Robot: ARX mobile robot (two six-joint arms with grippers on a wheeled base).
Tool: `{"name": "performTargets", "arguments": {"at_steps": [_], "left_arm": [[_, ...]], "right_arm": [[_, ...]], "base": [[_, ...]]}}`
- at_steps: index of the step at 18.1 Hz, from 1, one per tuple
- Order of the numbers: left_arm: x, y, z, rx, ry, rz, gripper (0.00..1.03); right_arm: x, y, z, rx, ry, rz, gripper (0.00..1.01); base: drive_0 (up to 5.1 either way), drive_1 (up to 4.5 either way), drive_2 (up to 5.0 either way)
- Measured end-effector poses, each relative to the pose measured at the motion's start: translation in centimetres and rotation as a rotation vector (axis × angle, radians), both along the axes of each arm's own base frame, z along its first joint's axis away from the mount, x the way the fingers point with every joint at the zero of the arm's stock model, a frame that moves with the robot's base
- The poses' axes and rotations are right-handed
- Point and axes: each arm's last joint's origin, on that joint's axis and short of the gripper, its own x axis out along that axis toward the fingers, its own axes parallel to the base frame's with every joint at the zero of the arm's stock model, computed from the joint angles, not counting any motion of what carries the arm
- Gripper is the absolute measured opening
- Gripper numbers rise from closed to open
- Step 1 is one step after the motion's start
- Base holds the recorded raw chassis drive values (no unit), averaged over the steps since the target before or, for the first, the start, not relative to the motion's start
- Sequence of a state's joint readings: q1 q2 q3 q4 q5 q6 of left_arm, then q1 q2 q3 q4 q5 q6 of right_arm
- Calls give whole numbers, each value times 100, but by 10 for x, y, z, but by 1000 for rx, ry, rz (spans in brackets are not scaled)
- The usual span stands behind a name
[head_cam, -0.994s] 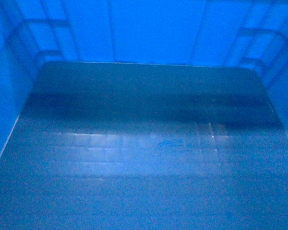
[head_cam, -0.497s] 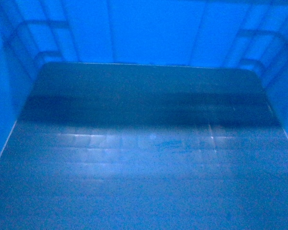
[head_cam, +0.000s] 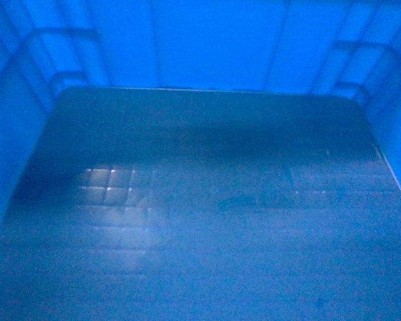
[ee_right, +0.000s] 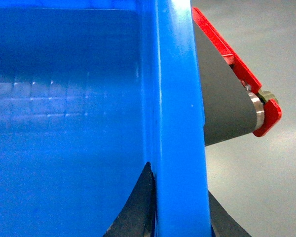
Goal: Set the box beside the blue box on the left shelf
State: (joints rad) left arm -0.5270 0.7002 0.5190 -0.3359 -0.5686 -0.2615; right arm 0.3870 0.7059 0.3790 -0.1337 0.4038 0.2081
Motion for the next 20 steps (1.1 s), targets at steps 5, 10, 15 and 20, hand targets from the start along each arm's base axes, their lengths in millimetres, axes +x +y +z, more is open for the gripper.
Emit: {"name": "performTargets", "arguments": {"at_steps": [5, 10, 15, 20], "left_arm": [[0, 0, 0, 0, 0, 0, 9], [0, 0, 0, 0, 0, 0, 9], [0, 0, 0, -1, 0, 0, 9], [0, 0, 0, 0, 0, 0, 9]], "right_arm": [[0, 0, 0, 0, -1, 0, 10], [0, 0, 0, 0, 0, 0, 10], [0, 0, 0, 0, 0, 0, 10], [0, 0, 0, 0, -1, 0, 10]], "base": [[-153, -153, -153], [-166, -166, -166], [-148, -148, -148], [-164, -164, -164]]}}
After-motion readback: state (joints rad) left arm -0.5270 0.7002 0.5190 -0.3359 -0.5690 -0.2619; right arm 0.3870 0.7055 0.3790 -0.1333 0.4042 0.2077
